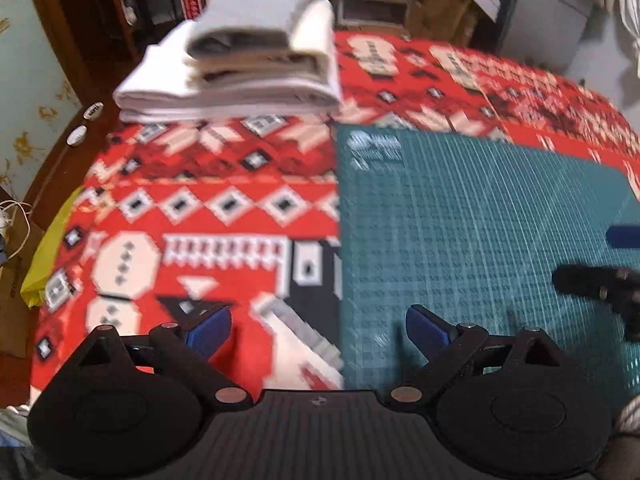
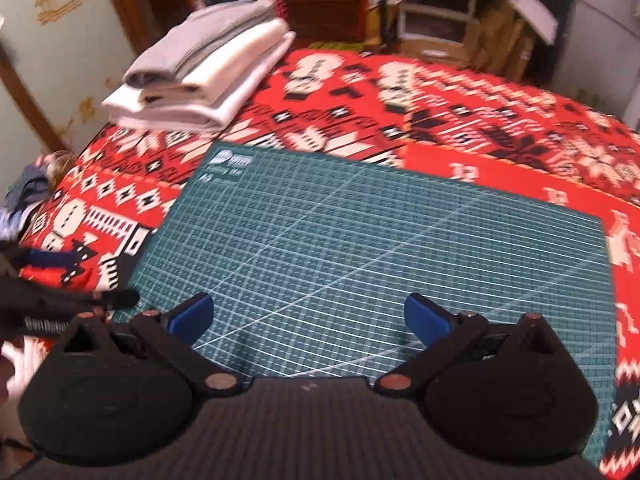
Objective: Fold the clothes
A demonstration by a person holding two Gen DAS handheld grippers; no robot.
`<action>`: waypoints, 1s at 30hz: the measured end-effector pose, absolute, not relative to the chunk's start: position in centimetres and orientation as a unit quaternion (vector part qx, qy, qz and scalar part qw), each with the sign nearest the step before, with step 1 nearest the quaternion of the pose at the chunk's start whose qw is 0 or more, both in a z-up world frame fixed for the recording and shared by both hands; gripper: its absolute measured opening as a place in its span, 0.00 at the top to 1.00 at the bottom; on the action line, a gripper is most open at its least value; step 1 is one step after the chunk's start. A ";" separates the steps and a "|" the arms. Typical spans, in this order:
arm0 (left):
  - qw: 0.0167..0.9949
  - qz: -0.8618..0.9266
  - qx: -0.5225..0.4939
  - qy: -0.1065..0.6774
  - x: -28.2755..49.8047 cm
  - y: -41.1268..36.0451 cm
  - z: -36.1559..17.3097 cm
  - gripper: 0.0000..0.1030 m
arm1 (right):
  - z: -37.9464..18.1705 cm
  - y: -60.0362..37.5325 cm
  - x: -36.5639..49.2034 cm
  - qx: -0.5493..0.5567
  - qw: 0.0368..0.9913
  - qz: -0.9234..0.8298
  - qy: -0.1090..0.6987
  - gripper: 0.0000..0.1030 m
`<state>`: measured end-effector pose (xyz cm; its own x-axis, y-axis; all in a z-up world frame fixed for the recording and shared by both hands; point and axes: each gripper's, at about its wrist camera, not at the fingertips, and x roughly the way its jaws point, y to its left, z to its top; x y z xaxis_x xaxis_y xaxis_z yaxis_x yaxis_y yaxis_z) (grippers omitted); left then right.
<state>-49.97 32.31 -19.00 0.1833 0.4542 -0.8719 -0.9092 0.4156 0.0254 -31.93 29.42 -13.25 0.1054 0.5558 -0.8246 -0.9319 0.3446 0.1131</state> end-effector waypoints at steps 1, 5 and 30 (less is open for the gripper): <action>0.720 0.477 -0.262 0.431 -49.8 31.9 -18.8 0.09 | -12.8 29.0 -32.1 -0.229 0.716 0.520 0.406 0.01; 0.713 0.515 -0.245 0.408 -49.3 30.1 -16.6 0.08 | -10.4 27.7 -32.8 -0.225 0.736 0.513 0.381 0.00; 0.722 0.565 -0.247 0.313 -51.7 25.3 -1.8 0.03 | 4.7 25.6 -37.6 -0.230 0.750 0.536 0.312 0.00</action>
<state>-51.66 25.28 -1.82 0.1654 0.6613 -0.7317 -0.9710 0.2392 -0.0033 -37.61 25.63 4.72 0.2302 0.6601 -0.7150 -0.9478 0.3187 -0.0109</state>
